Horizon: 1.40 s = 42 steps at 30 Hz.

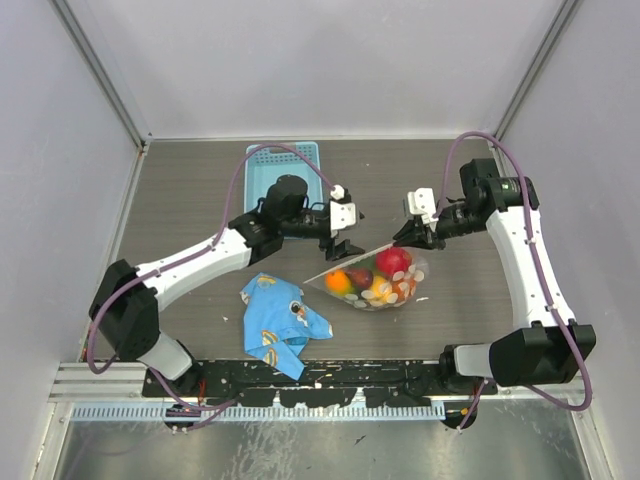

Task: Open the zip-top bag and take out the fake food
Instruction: Unzip the zipper food storage bag at the center of the board.

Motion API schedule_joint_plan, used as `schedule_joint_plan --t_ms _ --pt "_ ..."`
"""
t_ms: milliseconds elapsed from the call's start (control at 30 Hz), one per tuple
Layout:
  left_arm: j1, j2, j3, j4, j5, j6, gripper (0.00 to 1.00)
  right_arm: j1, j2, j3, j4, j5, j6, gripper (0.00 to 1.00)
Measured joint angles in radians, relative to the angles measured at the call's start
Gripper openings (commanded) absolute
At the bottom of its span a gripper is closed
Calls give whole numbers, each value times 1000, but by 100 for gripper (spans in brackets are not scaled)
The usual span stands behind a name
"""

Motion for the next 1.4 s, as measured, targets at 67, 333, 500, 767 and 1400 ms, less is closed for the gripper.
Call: schedule_joint_plan --t_ms 67,333,500,767,1400 --pt "0 14 0 -21 41 9 73 1 6 3 -3 -7 -2 1" --pt "22 -20 -28 32 82 -124 72 6 20 2 -5 -19 -4 1" --pt "63 -43 -30 63 112 -296 66 6 20 -6 -3 -26 -3 1" --pt "-43 -56 -84 134 23 -457 44 8 20 -21 6 -35 2 1" --pt "-148 3 -64 -1 -234 -374 3 21 20 -42 23 -43 31 1"
